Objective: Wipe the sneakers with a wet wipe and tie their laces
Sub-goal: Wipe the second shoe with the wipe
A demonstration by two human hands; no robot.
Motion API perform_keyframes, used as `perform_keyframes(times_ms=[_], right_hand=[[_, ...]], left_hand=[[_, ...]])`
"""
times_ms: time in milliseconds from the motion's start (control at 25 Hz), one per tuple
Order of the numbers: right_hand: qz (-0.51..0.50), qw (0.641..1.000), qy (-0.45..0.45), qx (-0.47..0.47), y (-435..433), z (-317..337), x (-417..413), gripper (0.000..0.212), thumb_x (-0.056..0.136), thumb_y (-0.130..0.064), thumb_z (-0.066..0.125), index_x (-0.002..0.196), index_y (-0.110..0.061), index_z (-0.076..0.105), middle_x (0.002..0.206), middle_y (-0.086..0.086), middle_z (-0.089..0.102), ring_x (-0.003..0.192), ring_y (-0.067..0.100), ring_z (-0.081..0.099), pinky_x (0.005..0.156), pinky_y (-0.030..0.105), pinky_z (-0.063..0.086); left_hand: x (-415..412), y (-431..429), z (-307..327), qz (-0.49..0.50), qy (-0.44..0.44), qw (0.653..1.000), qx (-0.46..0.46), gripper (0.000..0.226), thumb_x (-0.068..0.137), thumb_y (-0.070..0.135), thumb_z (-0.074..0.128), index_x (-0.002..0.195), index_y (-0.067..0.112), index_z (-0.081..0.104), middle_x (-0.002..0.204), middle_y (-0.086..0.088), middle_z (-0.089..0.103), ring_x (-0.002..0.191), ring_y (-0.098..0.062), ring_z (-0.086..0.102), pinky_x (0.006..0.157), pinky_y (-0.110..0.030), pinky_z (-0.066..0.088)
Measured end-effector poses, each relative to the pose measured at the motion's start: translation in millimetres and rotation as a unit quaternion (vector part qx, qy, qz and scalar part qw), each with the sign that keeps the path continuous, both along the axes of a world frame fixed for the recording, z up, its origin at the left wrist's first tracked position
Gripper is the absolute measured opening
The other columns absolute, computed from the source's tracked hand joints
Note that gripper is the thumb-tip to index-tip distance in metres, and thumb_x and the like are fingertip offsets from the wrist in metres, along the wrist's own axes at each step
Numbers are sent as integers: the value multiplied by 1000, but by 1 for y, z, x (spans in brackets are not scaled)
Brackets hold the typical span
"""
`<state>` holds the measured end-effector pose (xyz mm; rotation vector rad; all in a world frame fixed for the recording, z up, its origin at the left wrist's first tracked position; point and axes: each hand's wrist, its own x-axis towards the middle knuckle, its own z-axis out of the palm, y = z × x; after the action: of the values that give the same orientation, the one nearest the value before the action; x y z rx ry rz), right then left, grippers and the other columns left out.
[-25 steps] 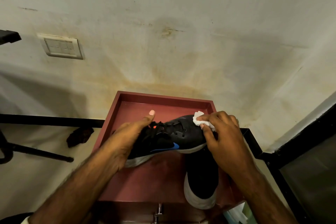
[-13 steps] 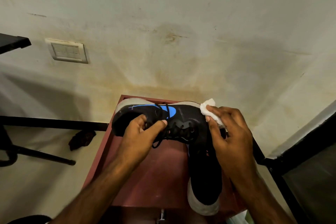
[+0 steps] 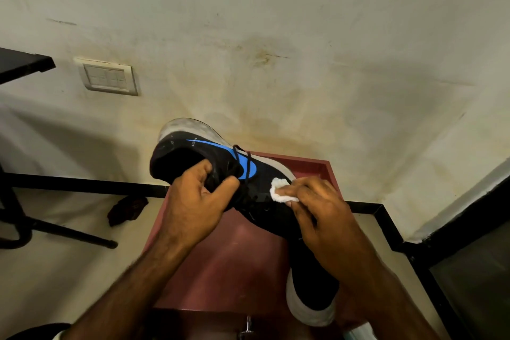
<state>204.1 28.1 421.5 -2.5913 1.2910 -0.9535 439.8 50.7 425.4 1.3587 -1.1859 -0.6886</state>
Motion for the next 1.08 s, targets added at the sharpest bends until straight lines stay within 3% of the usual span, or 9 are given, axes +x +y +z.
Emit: perform_keyframes(times_ms=[120, 280, 400, 480, 600, 760, 920, 1080], right_hand=[[6, 1000, -25, -1, 2, -3, -1, 25, 103, -13, 62, 124, -22, 73, 121, -9, 67, 116, 9, 59, 99, 34, 52], [40, 998, -46, -30, 3, -3, 28, 24, 104, -13, 59, 121, -16, 75, 119, -2, 70, 113, 15, 62, 100, 26, 49], [48, 999, -19, 1, 6, -5, 16, 25, 102, -8, 61, 120, -19, 74, 122, -5, 67, 114, 14, 59, 98, 27, 48], [65, 998, 3, 10, 7, -7, 4, 22, 102, -12, 61, 119, -21, 73, 122, -8, 66, 115, 11, 58, 98, 30, 49], [62, 997, 7, -34, 11, -11, 8, 22, 101, -12, 64, 120, -17, 73, 119, -5, 67, 109, 14, 59, 95, 29, 49], [38, 994, -6, -106, 14, -8, 28, 25, 99, -6, 66, 121, -12, 74, 118, 1, 70, 107, 18, 61, 98, 25, 46], [16, 995, 28, -89, 13, -19, 19, 32, 90, 2, 74, 117, -14, 75, 116, 0, 69, 104, 16, 60, 93, 23, 49], [16, 991, 48, -122, 21, -26, 12, 30, 94, -5, 70, 123, -10, 74, 118, 3, 69, 104, 19, 62, 93, 26, 52]], left_hand=[[6, 0, 2, -8, 0, 1000, 16, 26, 76, 43, 67, 94, 25, 75, 84, -7, 79, 82, -46, 73, 69, -57, 63], [-10, 7, 7, -59, -55, 997, 2, 23, 76, 40, 65, 92, 26, 76, 77, -4, 77, 72, -40, 73, 63, -55, 62], [8, -3, 10, -5, -1, 1000, 16, 22, 76, 38, 69, 86, 20, 76, 77, -8, 77, 75, -35, 75, 71, -54, 63], [20, -6, 15, 20, 58, 998, 23, 9, 78, 29, 71, 75, 22, 75, 71, -2, 75, 68, -21, 74, 66, -41, 63], [19, -4, 16, 12, 111, 993, 36, 33, 89, 7, 67, 60, 24, 68, 61, 5, 68, 56, -7, 64, 55, -26, 53], [1, -2, 12, -19, 112, 991, 72, 33, 88, 3, 64, 60, 19, 61, 59, 3, 61, 51, -9, 59, 53, -26, 50], [17, -12, 22, 61, 221, 970, 84, 25, 81, 1, 61, 62, 16, 55, 53, 4, 56, 43, -10, 56, 42, -19, 44], [25, -10, 21, 76, 241, 959, 130, 19, 80, 7, 62, 67, 21, 59, 59, 0, 60, 46, -12, 59, 55, -27, 44]])
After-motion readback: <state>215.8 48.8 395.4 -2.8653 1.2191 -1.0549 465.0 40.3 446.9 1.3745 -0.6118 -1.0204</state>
